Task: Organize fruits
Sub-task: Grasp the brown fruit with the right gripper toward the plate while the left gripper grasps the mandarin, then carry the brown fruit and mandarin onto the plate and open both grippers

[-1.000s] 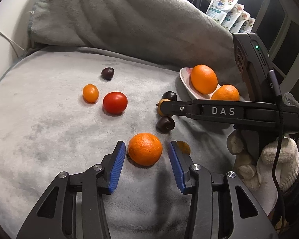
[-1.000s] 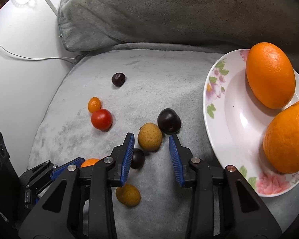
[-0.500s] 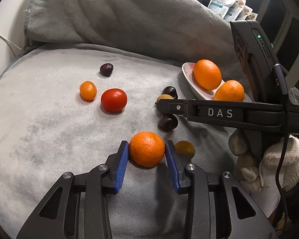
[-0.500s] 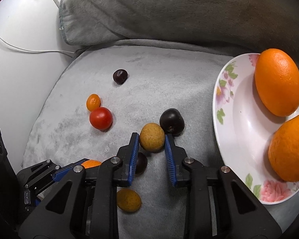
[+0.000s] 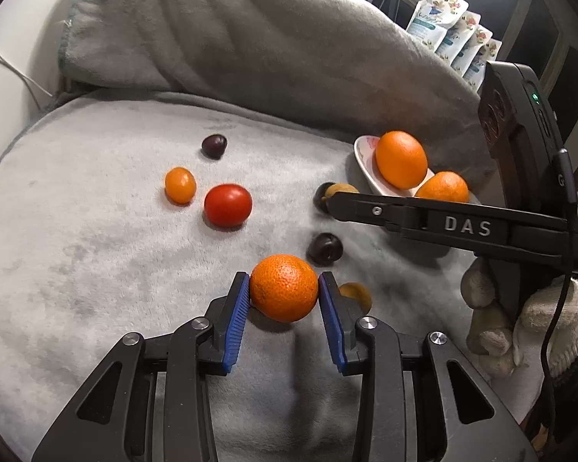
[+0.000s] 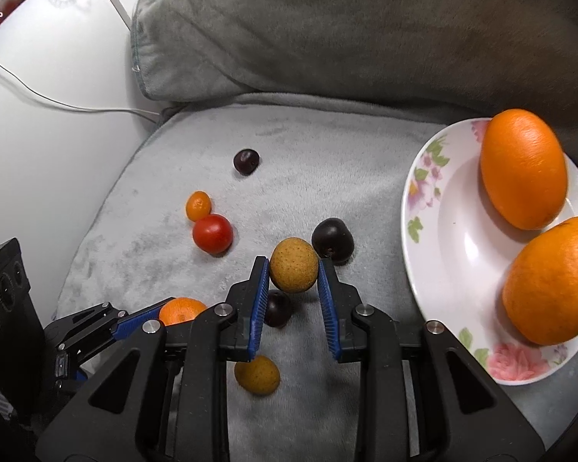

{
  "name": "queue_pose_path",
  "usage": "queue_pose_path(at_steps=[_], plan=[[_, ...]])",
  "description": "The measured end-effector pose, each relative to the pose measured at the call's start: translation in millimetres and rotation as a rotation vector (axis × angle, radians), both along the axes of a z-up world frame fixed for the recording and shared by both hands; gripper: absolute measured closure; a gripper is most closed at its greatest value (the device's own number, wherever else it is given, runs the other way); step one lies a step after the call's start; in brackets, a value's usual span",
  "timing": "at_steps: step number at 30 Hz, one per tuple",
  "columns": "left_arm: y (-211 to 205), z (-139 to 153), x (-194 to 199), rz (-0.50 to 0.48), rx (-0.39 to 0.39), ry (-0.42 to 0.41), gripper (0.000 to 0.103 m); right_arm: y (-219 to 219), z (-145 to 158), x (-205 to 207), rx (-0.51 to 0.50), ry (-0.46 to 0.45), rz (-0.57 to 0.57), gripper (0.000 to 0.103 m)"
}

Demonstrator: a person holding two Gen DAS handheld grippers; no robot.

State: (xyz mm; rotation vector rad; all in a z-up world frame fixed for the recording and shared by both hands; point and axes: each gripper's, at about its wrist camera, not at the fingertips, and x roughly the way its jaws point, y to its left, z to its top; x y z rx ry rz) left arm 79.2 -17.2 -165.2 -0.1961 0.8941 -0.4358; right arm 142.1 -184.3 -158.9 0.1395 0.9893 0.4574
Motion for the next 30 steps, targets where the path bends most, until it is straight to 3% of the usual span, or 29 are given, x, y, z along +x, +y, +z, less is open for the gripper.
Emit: queue_pose_path(at_steps=[18,30], plan=[[-39.4,27.3,8.4,-0.048,-0.027,-0.063,0.068,-81.9,54.6,-27.0,0.02,-0.155,-0.111,0.076],[-77.4,33.5,21.8,-0.104,-0.028,-0.078,0.068,-148.3,66.8,-29.6,0.034,-0.198,-0.244,0.076]])
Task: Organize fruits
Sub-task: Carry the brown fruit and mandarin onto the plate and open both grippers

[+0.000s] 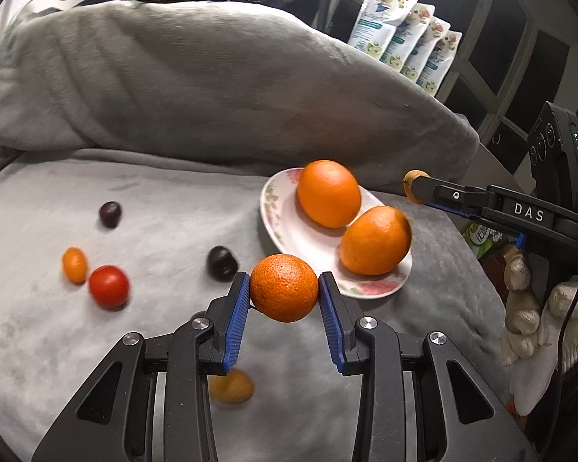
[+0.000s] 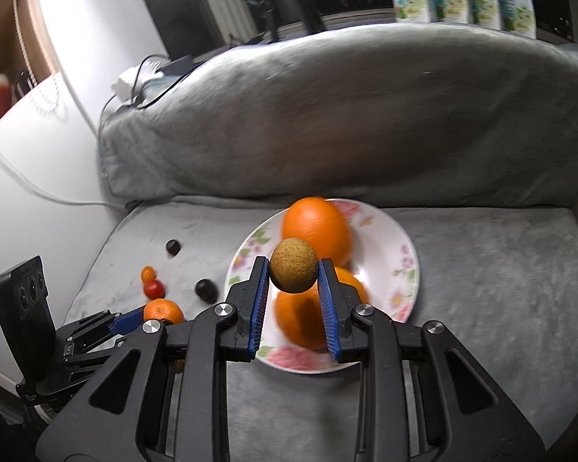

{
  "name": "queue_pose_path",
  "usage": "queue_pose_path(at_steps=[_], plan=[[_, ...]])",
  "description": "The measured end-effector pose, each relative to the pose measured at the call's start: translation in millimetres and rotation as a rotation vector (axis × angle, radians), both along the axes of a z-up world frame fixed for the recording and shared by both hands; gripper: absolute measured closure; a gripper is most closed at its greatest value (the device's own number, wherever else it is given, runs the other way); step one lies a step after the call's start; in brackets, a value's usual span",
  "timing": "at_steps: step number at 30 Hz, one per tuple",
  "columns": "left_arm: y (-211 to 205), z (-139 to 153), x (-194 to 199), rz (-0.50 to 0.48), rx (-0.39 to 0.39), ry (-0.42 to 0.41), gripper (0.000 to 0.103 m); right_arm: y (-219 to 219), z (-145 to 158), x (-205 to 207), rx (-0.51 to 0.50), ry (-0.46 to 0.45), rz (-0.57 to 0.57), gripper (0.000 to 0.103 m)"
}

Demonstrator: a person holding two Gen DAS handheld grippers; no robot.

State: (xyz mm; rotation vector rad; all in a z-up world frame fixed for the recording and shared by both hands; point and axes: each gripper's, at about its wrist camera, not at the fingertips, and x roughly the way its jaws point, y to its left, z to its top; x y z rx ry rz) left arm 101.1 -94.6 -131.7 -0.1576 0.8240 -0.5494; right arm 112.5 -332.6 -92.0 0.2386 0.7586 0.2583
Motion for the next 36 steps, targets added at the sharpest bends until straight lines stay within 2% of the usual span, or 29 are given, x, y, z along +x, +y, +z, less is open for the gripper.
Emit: queue_pose_path(at_steps=[17,36], plan=[[-34.5,0.0,15.0,-0.034,0.03,-0.008,0.068,-40.5,-27.0,26.4,0.025,0.063,-0.057,0.076],[-43.7,0.3,20.6,-0.047,0.039,-0.015,0.067,-39.0,-33.0,38.5,0.043,0.074,-0.047,0.076]])
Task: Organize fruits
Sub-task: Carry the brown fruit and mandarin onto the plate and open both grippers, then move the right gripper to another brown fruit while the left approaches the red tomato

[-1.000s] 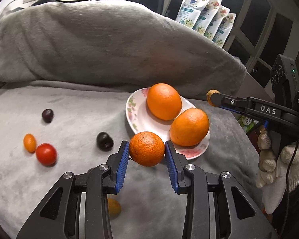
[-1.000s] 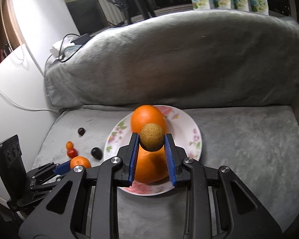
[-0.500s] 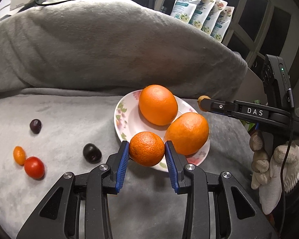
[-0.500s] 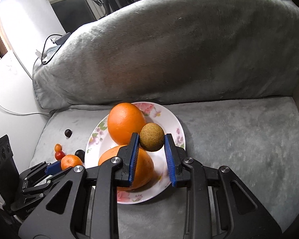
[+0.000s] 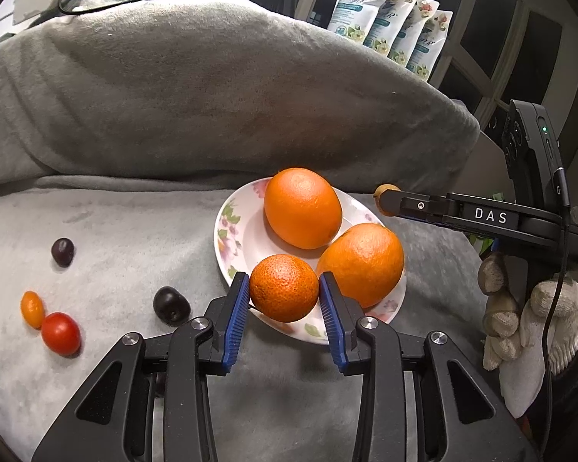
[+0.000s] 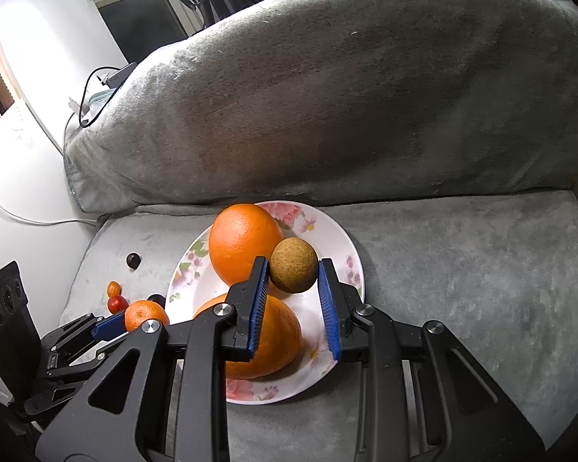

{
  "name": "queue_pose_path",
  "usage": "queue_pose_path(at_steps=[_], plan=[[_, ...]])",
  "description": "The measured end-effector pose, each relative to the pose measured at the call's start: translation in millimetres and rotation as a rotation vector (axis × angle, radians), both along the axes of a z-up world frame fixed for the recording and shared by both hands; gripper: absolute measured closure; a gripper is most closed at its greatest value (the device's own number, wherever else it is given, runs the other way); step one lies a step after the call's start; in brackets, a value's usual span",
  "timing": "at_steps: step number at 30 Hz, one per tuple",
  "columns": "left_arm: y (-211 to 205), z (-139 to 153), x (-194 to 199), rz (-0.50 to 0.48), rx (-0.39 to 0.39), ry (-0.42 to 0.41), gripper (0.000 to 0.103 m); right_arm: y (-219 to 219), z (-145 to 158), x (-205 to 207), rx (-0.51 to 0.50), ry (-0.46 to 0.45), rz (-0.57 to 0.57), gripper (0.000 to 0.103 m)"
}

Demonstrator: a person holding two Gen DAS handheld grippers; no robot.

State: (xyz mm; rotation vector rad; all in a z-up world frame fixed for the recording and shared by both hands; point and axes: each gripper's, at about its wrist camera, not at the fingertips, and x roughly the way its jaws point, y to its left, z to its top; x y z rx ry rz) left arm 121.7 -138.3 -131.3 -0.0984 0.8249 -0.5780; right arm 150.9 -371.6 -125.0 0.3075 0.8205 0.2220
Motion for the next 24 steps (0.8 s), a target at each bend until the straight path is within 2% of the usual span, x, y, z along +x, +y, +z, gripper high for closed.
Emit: queue_pose_path(at_steps=[3,4,5,7,10,12,14,16,18,24], plan=[[-0.2,2.4,-1.3,-0.004,-0.002,-0.014,0.058,1.3,1.4,-1.3,-0.004,-0.005,0.007,0.075],[-0.7,3.5,-1.4,-0.005,-0.003,-0.017,0.057,0.9,1.8,-1.7,-0.004,-0.006,0.008,0.073],[-0.9,4.7,-1.7,-0.005,-0.003,-0.022,0.057,1.1,2.5,-2.1,-0.002,-0.01,0.009,0.069],[-0.9,6.8,-2.4,-0.004,-0.002,-0.028,0.054,1.5,4.5,-3.3,-0.004,-0.017,0.007,0.055],[-0.5,8.7,-4.1,-0.002,0.001,-0.036,0.04,3.4,8.5,-5.7,-0.006,-0.034,0.01,0.043],[-0.2,10.1,-5.6,-0.001,0.0,-0.042,0.037,5.5,10.9,-7.8,-0.01,-0.046,0.014,0.036],[-0.1,11.2,-6.4,0.002,0.004,-0.046,0.028,6.7,13.4,-10.1,-0.013,-0.06,0.012,0.03],[0.2,12.4,-7.3,0.006,0.008,-0.049,0.028,7.5,15.8,-11.5,-0.013,-0.071,0.013,0.023],[0.9,12.9,-7.7,0.012,0.013,-0.046,0.028,9.5,19.5,-14.3,-0.018,-0.087,0.012,0.019],[7.9,16.0,-10.6,0.031,0.011,-0.051,0.028,17.6,29.0,-20.2,-0.052,-0.111,0.019,0.019]])
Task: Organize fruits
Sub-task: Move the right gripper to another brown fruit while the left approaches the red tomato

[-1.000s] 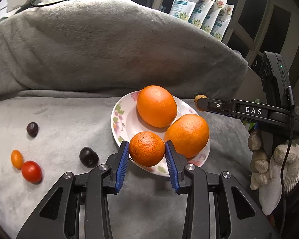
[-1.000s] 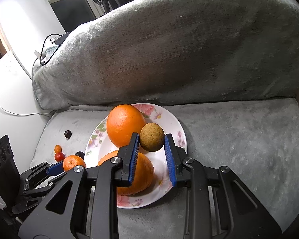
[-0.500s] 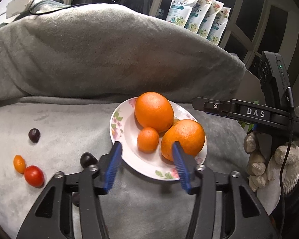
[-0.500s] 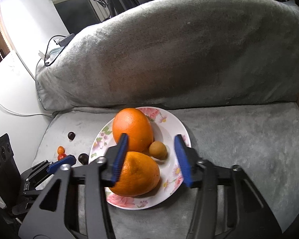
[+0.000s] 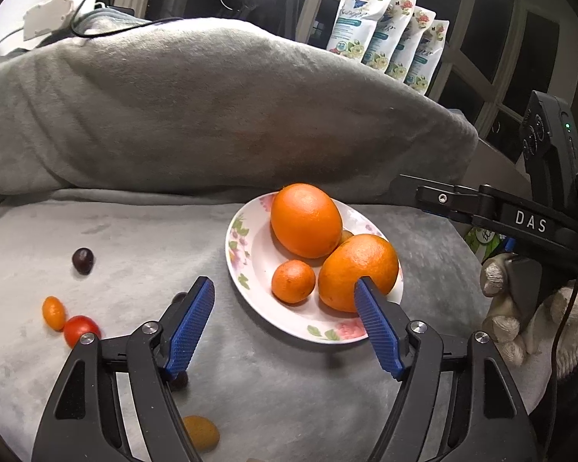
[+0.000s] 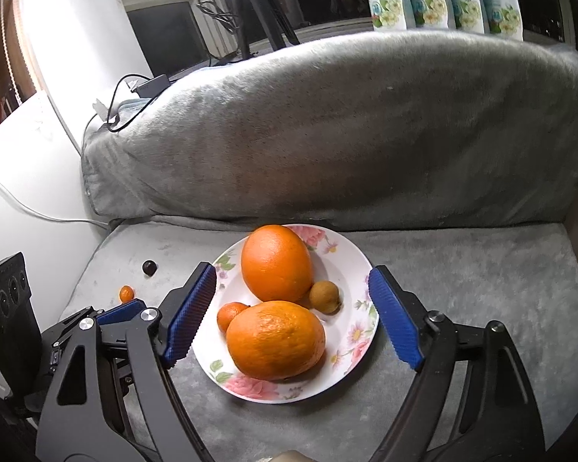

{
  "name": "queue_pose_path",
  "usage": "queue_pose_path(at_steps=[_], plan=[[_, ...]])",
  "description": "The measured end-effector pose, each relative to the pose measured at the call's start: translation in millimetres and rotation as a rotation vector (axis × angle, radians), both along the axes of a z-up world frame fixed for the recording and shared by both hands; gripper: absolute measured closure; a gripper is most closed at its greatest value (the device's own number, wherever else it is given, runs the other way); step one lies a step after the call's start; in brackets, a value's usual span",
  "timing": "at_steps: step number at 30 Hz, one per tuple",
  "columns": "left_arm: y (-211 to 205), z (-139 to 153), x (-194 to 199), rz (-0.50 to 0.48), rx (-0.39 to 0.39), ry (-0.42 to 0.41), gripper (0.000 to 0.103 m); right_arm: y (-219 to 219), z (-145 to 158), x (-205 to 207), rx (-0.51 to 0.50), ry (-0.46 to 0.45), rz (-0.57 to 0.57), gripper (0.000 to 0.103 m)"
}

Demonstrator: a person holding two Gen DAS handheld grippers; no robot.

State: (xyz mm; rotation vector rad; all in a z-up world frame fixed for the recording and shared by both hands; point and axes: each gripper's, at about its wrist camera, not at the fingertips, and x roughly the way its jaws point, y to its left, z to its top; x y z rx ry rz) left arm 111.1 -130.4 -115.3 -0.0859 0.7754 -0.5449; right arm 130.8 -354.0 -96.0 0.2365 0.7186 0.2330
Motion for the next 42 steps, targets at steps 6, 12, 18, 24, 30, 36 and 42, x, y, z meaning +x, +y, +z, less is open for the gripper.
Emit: queue_pose_path(at_steps=[6,12,18,24,30,36,42], plan=[[8.7,6.2,-5.9,0.014,0.0,-0.026,0.028,7.7,5.6,-6.2,-0.018,-0.009,0.006,0.019],[27.7,10.0,-9.2,0.041,-0.014,-0.038,0.028,22.7,10.5,-15.8,-0.04,-0.024,0.028,0.019],[53.0,10.4,-11.8,0.078,-0.018,-0.046,0.028,42.4,14.5,-26.6,-0.062,-0.04,0.067,0.019],[89.7,4.6,-12.2,0.151,-0.012,-0.035,0.028,66.6,14.6,-37.0,-0.08,-0.055,0.12,0.019],[126.6,-4.9,-9.0,0.224,-0.011,-0.011,0.028,90.3,10.5,-44.6,-0.083,-0.058,0.184,0.019],[147.3,-17.6,-7.4,0.256,-0.001,0.021,0.035,110.1,-0.5,-48.7,-0.084,-0.033,0.246,0.019],[153.5,-27.9,-5.9,0.243,-0.011,0.056,0.053,129.8,-16.5,-52.4,-0.085,0.011,0.304,0.019]])
